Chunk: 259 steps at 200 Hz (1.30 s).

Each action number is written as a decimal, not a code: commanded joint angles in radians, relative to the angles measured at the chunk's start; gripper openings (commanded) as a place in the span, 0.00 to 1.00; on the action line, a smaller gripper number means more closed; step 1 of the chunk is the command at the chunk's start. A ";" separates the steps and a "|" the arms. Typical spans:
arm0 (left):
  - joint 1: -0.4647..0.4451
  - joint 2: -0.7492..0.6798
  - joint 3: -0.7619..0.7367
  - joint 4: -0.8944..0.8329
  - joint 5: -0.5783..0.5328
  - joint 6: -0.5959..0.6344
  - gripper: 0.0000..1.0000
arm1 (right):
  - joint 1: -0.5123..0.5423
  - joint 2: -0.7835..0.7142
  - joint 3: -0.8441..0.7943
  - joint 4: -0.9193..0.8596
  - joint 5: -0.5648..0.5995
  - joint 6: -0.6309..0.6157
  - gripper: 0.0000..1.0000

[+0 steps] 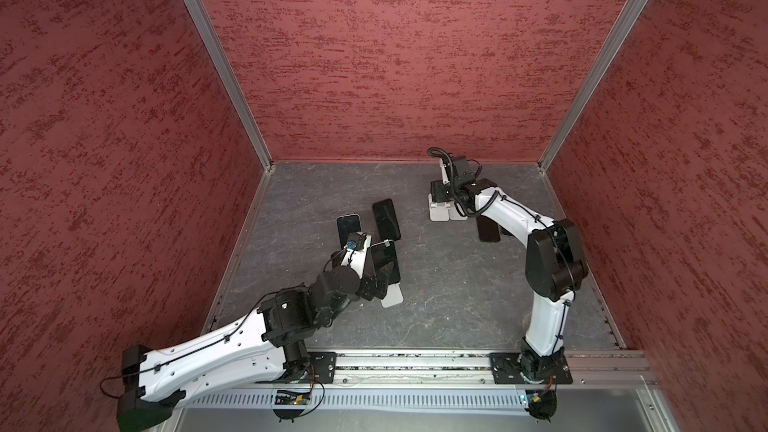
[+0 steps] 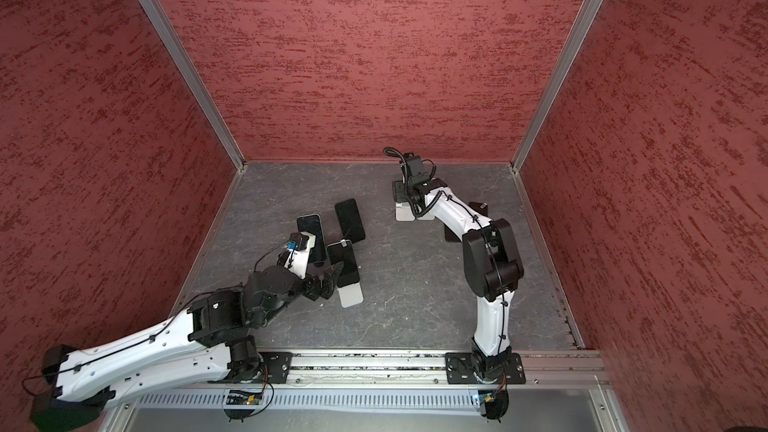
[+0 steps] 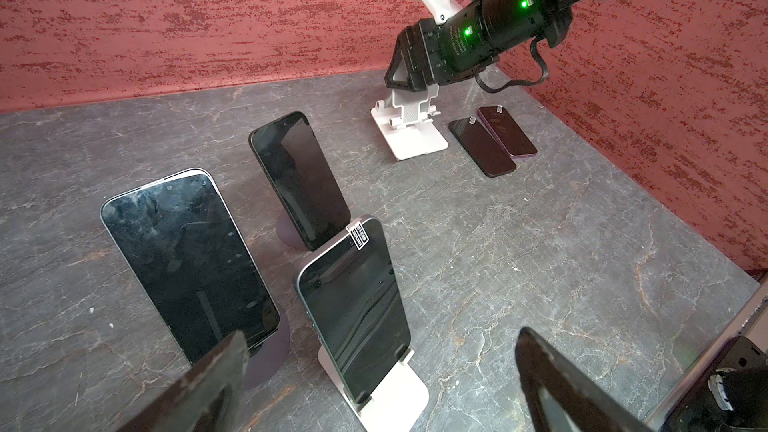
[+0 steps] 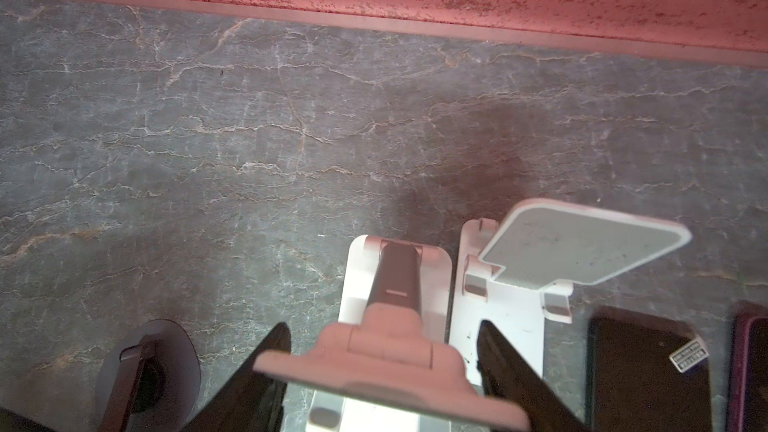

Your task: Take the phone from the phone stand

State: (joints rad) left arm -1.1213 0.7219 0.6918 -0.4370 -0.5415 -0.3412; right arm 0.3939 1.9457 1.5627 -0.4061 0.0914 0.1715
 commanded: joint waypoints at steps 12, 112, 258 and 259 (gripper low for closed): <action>0.004 -0.016 0.015 -0.010 0.003 -0.020 1.00 | -0.007 0.028 0.037 0.053 -0.021 -0.010 0.63; 0.005 0.007 0.019 -0.012 -0.002 -0.021 1.00 | -0.007 0.086 0.017 0.102 0.006 0.004 0.64; 0.005 0.019 0.029 -0.014 -0.022 -0.019 0.99 | -0.007 0.081 0.019 0.074 0.032 -0.005 0.80; 0.005 0.019 0.030 -0.014 -0.023 -0.019 0.99 | -0.007 0.080 0.020 0.074 0.033 -0.005 0.80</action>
State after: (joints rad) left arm -1.1213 0.7414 0.6918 -0.4496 -0.5423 -0.3550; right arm 0.3897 2.0445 1.5627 -0.3317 0.0963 0.1711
